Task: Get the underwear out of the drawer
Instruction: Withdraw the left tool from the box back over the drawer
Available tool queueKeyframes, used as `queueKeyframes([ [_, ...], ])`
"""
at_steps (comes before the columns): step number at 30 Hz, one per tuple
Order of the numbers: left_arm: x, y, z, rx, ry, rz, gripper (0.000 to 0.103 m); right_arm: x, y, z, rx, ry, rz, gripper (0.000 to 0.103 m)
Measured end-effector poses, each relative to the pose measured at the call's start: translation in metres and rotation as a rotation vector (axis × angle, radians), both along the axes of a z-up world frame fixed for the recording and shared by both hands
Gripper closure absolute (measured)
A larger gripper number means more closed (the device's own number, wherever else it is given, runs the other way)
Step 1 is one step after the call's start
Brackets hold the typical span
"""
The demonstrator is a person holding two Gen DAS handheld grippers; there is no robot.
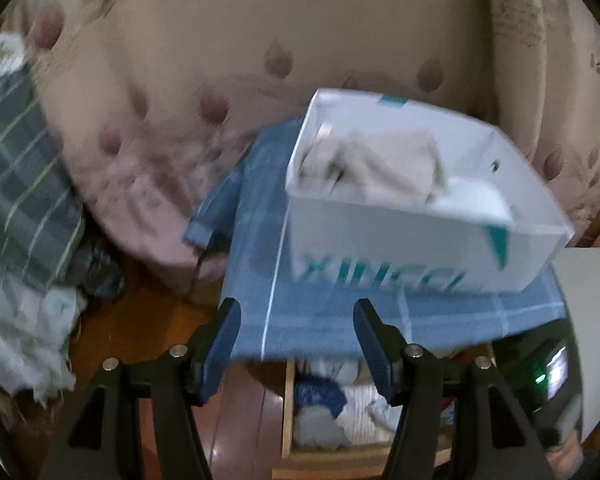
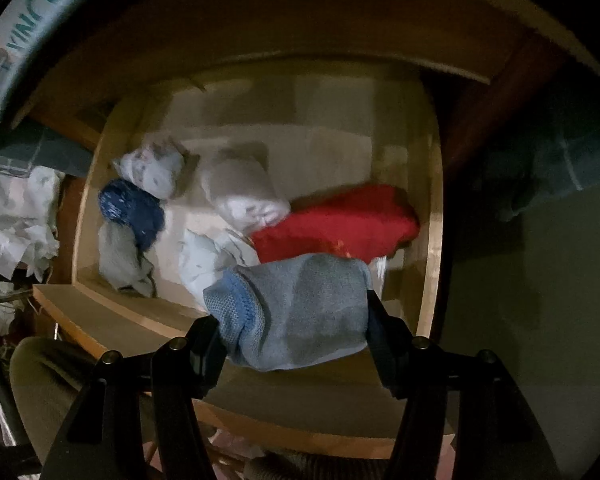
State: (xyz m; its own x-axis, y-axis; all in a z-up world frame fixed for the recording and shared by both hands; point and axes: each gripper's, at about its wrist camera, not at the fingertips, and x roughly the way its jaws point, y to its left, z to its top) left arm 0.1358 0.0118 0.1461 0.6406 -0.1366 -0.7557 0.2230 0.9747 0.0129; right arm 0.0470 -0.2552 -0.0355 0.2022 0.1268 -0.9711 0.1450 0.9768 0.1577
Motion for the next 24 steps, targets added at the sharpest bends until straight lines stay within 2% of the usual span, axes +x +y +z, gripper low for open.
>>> queueKeyframes([
  [6, -0.027, 0.014, -0.074, 0.026, 0.106, 0.081, 0.043, -0.001, 0.002, 0.013, 0.004, -0.022, 0.005, 0.045],
  [11, -0.045, 0.017, -0.119, 0.054, 0.165, 0.115, 0.043, -0.006, 0.003, 0.034, 0.022, -0.029, 0.011, 0.045],
  [19, -0.057, 0.018, -0.145, 0.071, 0.157, 0.102, 0.043, -0.011, 0.006, 0.092, 0.019, -0.080, 0.047, 0.045],
  [24, -0.057, 0.021, -0.145, 0.032, 0.155, 0.109, 0.043, -0.010, 0.010, 0.142, 0.011, -0.139, 0.082, 0.045],
])
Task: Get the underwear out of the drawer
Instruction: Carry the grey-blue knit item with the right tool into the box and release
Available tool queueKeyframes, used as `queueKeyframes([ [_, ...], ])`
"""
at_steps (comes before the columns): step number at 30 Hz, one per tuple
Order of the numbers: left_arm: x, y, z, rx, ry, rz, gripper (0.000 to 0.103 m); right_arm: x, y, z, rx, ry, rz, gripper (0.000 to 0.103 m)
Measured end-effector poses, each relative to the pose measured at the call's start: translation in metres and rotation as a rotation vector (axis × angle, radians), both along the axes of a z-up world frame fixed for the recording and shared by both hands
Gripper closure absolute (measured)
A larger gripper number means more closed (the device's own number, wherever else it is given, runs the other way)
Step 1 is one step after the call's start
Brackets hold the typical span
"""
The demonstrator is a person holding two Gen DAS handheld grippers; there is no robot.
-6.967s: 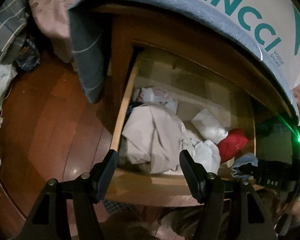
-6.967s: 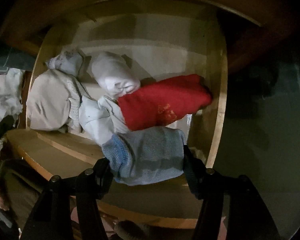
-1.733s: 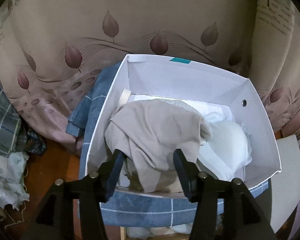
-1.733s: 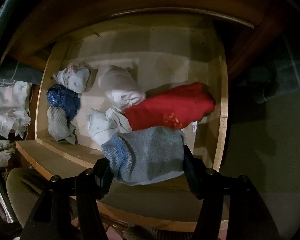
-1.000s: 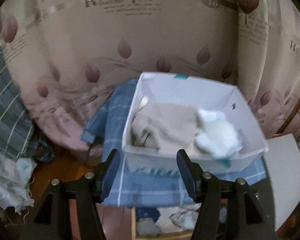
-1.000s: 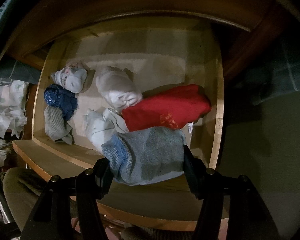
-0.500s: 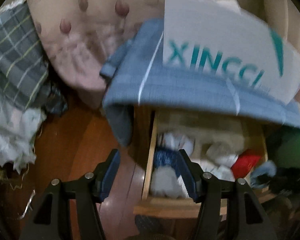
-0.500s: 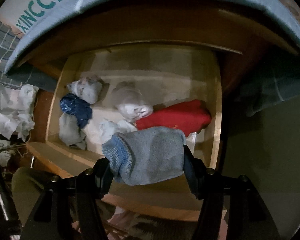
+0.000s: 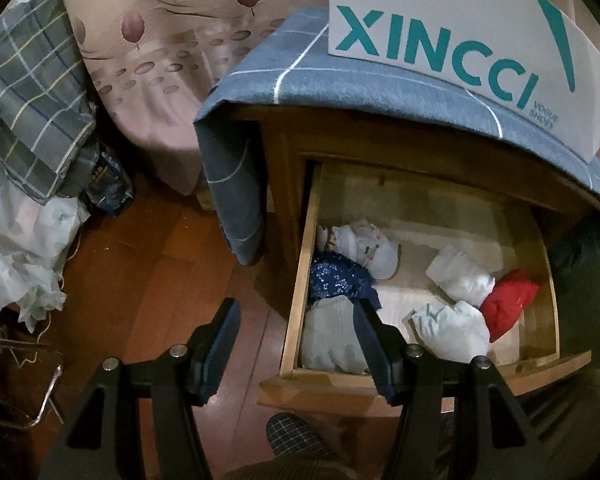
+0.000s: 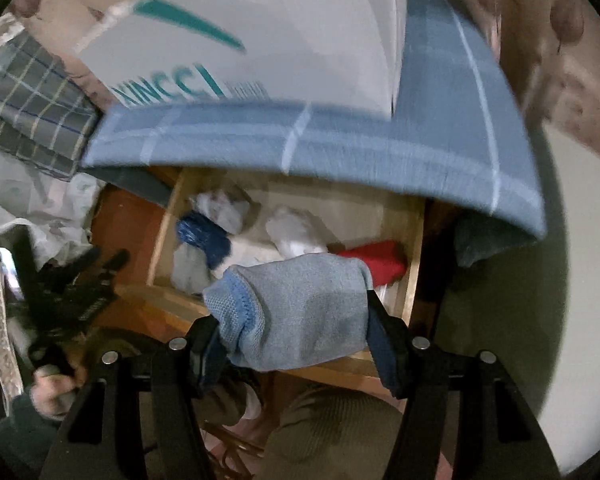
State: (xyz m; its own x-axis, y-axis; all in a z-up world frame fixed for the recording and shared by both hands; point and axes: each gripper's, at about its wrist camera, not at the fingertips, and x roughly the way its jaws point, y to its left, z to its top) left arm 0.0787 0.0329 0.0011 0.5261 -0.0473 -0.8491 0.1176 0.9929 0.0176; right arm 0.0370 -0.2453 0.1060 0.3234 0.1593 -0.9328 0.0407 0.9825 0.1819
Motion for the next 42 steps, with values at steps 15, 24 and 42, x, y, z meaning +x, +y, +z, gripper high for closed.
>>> queueKeyframes([
  [15, 0.001, 0.007, -0.005, -0.031, 0.017, 0.028, 0.043, 0.074, 0.006, 0.154, -0.081, -0.280, -0.001, 0.044],
  [24, 0.003, 0.005, -0.007, -0.033, 0.025, 0.022, 0.043, 0.138, 0.001, 0.124, -0.122, -0.197, -0.044, 0.043],
  [42, 0.005, 0.006, -0.009, -0.057, 0.040, 0.025, 0.043, 0.155, -0.003, 0.078, -0.152, -0.091, -0.063, 0.031],
])
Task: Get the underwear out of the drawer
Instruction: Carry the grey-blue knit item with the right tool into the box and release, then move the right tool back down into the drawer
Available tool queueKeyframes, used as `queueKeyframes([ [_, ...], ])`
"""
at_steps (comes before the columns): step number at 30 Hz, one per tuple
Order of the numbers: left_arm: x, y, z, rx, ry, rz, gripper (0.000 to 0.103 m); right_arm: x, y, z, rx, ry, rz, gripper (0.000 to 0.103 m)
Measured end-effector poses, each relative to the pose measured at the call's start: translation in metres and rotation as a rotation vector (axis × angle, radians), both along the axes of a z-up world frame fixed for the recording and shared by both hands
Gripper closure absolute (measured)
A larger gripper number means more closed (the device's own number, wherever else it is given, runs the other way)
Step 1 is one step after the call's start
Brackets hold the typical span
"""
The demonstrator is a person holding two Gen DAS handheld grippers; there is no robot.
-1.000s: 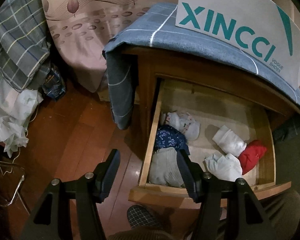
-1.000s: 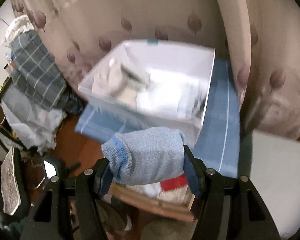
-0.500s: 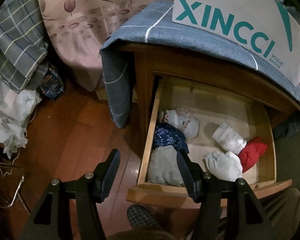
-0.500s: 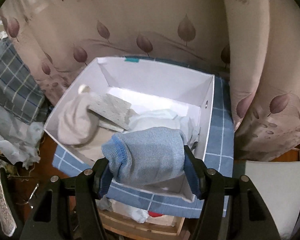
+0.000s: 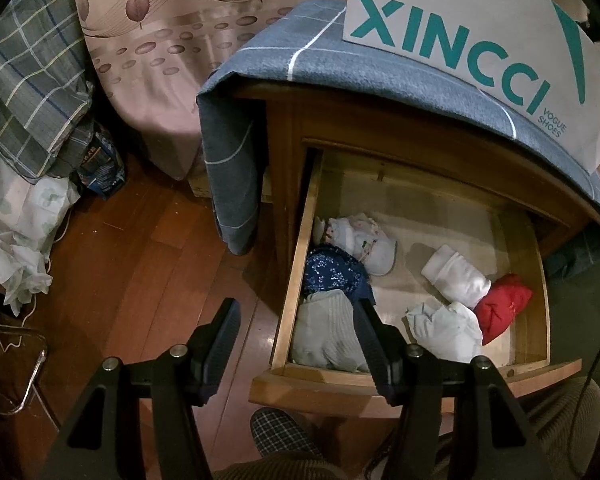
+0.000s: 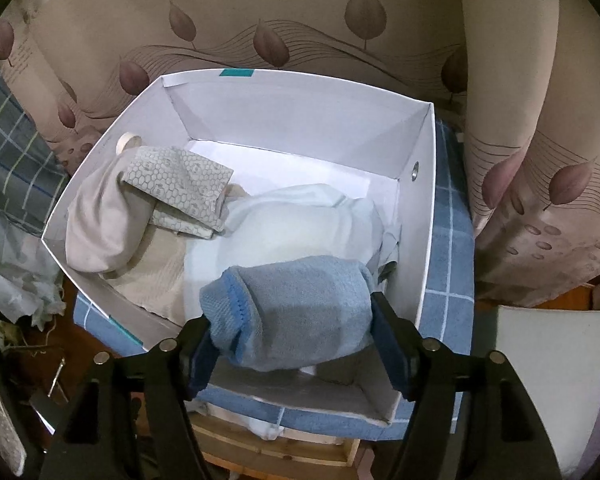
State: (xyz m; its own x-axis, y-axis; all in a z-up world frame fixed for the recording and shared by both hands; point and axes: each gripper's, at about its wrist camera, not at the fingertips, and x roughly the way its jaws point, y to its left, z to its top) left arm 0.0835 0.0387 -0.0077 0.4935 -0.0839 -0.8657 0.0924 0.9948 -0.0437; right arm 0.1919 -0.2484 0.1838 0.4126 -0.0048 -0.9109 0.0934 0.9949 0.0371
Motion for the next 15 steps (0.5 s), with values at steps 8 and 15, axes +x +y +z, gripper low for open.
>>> queueKeyframes([
  [8, 0.000, -0.001, 0.000, 0.003, -0.001, 0.000, 0.043, -0.007, -0.001, 0.023, -0.013, -0.030, -0.013, 0.015],
  [15, -0.002, 0.000, -0.001, 0.000, 0.001, 0.003, 0.043, -0.043, 0.004, 0.049, 0.030, -0.023, 0.044, 0.015],
])
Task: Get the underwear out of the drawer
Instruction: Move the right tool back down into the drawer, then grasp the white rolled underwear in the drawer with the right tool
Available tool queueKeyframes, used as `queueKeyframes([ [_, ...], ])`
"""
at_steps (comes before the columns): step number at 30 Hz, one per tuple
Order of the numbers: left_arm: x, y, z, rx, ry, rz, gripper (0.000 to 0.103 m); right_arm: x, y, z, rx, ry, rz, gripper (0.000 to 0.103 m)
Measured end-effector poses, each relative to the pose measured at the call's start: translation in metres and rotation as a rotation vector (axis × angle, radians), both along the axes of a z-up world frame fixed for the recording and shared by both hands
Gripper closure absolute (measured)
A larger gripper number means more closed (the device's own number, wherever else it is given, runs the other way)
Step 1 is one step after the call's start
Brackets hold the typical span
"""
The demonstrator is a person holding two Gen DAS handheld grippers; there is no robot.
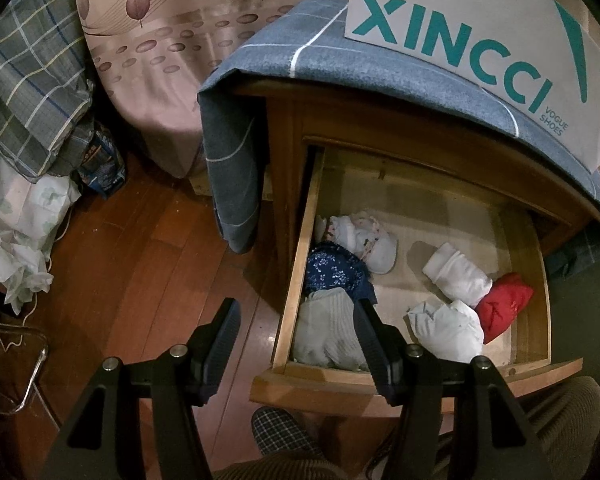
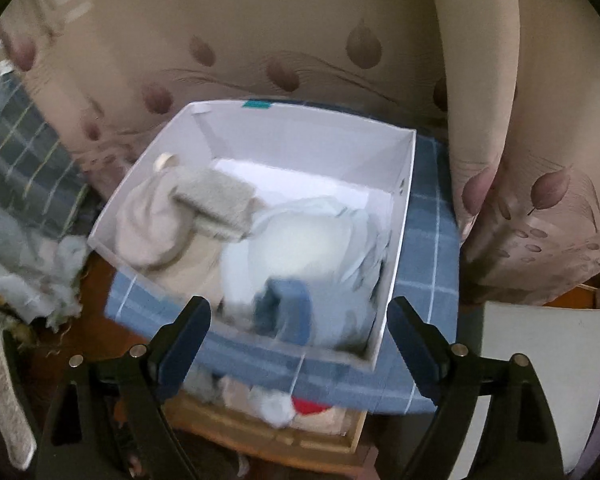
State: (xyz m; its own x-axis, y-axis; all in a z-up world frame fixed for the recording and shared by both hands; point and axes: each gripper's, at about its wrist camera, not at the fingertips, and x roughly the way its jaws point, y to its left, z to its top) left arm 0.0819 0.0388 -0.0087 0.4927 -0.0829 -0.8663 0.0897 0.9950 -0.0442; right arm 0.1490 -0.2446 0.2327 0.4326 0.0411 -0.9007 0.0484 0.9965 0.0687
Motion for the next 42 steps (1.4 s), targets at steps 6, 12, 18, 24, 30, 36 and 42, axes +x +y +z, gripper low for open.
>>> queueKeyframes([
  [6, -0.001, 0.001, 0.000, 0.005, 0.001, -0.001, 0.043, -0.052, 0.017, -0.020, -0.020, 0.133, 0.085, 0.015],
  [12, 0.000, 0.006, -0.001, -0.017, 0.007, 0.012, 0.043, -0.089, 0.033, -0.070, 0.037, 0.242, 0.149, 0.015],
  [18, 0.000, 0.011, -0.001, -0.037, 0.013, 0.020, 0.043, -0.098, 0.057, -0.147, 0.036, 0.361, 0.180, 0.019],
  [24, 0.003, 0.017, -0.001, -0.081, 0.022, 0.037, 0.043, -0.076, 0.074, -0.230, 0.064, 0.474, 0.185, 0.025],
  [30, 0.004, 0.024, -0.002, -0.138, 0.033, 0.061, 0.043, -0.048, 0.079, -0.289, 0.083, 0.553, 0.144, 0.027],
  [36, 0.007, 0.029, -0.004, -0.179, 0.051, 0.074, 0.043, -0.034, 0.085, -0.327, 0.103, 0.620, 0.135, 0.029],
  [42, 0.010, 0.029, -0.007, -0.189, 0.069, 0.074, 0.043, -0.025, 0.087, -0.353, 0.060, 0.661, 0.140, 0.030],
])
